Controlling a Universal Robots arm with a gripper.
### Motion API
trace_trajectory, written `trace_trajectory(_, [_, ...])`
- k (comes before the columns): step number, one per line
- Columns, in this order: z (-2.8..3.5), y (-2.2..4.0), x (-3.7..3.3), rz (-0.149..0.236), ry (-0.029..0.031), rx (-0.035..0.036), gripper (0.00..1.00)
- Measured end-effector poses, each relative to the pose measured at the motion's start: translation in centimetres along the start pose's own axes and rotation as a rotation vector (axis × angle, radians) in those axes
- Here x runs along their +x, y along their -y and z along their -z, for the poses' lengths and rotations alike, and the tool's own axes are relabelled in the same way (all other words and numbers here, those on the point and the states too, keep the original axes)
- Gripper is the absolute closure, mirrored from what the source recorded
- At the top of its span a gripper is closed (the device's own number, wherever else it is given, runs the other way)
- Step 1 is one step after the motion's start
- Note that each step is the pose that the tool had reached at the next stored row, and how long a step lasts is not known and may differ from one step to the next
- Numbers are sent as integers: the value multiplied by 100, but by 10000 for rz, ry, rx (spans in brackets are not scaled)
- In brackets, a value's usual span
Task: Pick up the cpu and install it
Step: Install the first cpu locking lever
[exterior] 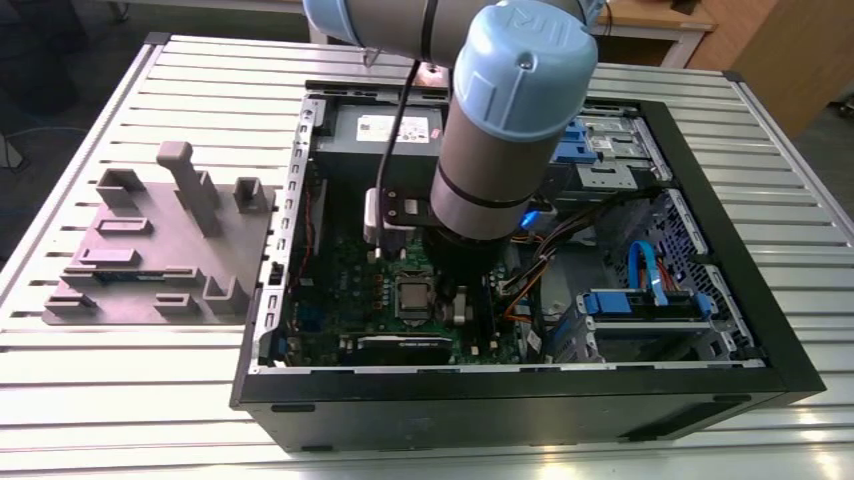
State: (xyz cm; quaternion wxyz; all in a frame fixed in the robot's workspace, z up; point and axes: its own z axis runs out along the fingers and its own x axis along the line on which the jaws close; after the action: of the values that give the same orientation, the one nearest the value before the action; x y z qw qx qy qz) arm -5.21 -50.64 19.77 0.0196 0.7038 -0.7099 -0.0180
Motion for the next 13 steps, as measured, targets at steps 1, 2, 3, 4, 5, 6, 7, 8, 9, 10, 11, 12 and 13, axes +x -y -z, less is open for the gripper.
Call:
trace_trajectory(1, [-12,1,0,2,0,5,89])
trace_trajectory(2, [-23,1,0,5,3,7,89])
trace_trajectory(3, [-31,2,0,8,2,7,89])
trace_trajectory(4, [-37,2,0,10,2,8,89])
trace_trajectory(5, [-41,2,0,11,2,8,89])
trace_trajectory(6, [-47,2,0,13,3,8,89])
trace_trajectory(7, [-54,3,0,13,3,8,89])
trace_trajectory(8, [-59,3,0,14,1,7,89])
trace_trajectory(9, [-61,3,1,14,0,7,89])
trace_trajectory(10, [-63,4,0,14,0,6,89])
trace_trajectory(11, [-65,5,0,13,3,6,89])
trace_trajectory(12, [-67,9,0,14,7,6,89])
trace_trajectory(13, [-67,19,0,14,13,7,89])
